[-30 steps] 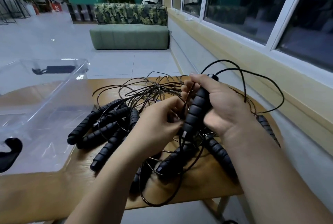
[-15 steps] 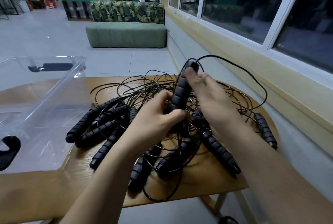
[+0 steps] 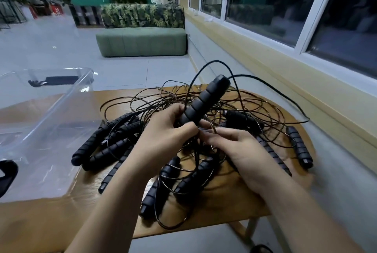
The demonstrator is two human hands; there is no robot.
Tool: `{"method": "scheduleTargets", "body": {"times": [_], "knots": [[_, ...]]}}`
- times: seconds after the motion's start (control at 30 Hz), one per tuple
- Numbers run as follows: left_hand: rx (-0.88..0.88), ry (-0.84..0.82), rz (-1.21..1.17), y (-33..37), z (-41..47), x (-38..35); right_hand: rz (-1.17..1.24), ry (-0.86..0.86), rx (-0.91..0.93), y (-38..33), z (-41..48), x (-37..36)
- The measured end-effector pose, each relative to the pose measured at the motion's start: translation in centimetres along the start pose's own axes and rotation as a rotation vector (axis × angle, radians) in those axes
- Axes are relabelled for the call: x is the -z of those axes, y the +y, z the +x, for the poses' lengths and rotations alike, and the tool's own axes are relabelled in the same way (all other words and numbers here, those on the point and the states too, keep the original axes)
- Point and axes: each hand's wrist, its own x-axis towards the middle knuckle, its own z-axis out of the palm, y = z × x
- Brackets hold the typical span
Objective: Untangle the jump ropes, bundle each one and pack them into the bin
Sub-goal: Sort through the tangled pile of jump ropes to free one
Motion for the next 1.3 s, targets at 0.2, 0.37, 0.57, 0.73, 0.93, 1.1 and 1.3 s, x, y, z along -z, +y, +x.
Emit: {"method": "scheduleTargets", "body": {"times": [0.2,0.37,0.57,0.73,0.93,1.1,1.3], "knots": [[0.037,-0.049,-0.048,-0.5,0.0,0.0,-0.636,0.187,0.174,-0.5,0.9,-0.4],[0.015,-0.038,-0.063,-0.5,0.1,0.2,-0.106,-0.026,0.083,-1.2,2.0,-0.3],[0.034,0.169,-0.032,-0.7,0.5,0.3,0.317,0.011,0.019,0.0,3.3,0.0],[0.050,0.211,0.199,-1.3,1.1,0.3,0.436,-0.076,0.206,-0.6,2.8,0.2],[0.052,0.045,0.250,-1.7,0.7,0.1,0.280,-0.100,0.151,-1.0,2.5,-0.3],[-0.020,-0.046,0.410,-1.4,0.3,0.4,-0.070,0.169,0.075,0.1,3.9,-0.8],[-0.078,-0.117,0.426,-1.6,0.3,0.2,0.158,-0.060,-0.039,-1.6,4.0,-0.8]]}}
